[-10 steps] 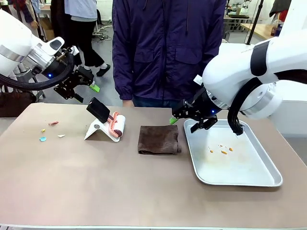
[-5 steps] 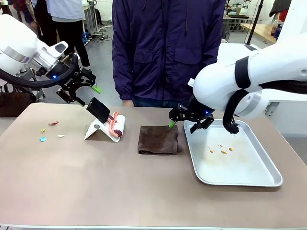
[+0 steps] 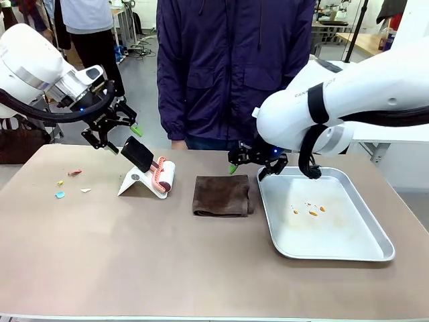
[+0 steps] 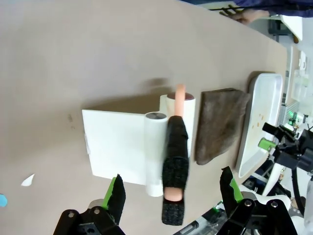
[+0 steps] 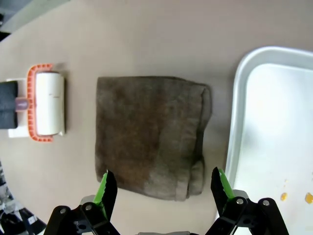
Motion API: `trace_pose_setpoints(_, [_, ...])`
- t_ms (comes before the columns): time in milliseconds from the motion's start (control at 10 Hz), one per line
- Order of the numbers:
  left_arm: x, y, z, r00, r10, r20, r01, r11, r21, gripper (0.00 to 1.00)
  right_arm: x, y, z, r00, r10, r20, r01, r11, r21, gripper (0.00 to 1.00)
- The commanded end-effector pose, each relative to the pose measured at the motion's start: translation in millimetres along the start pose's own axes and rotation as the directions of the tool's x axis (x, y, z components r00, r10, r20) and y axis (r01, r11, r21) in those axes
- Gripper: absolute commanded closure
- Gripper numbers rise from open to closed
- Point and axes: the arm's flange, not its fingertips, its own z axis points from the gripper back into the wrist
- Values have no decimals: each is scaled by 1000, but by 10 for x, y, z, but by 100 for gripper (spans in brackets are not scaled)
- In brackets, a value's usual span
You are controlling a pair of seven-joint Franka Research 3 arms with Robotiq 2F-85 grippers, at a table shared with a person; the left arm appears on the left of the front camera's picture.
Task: Clean the surface of the table.
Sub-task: Hold the Lint Roller with your left hand and the towel with your right hand.
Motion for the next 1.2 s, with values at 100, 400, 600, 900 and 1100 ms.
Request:
trace_pose_setpoints(100, [-47,31,1,998,-13,-65,14,1000,14,0,186,166,-146,996,-86,-16,84,993,-80,0])
trace_pose_setpoints(400, [-210,100,-63,994,-109,-15,108,992,-63,0,313,224,-335,988,-143,-58,134,982,-132,0])
trace_pose_setpoints(600, [-257,118,-76,990,-143,-15,142,987,-75,0,374,238,-410,975,-199,-98,185,974,-134,0])
trace_pose_setpoints(900, [-230,87,-121,982,-189,-9,187,978,-95,0,331,392,-520,973,-192,-128,153,951,-267,0])
trace_pose_setpoints(1100, [-234,62,-147,980,-201,-6,199,975,-97,0,282,458,-662,977,-189,-99,143,924,-354,0])
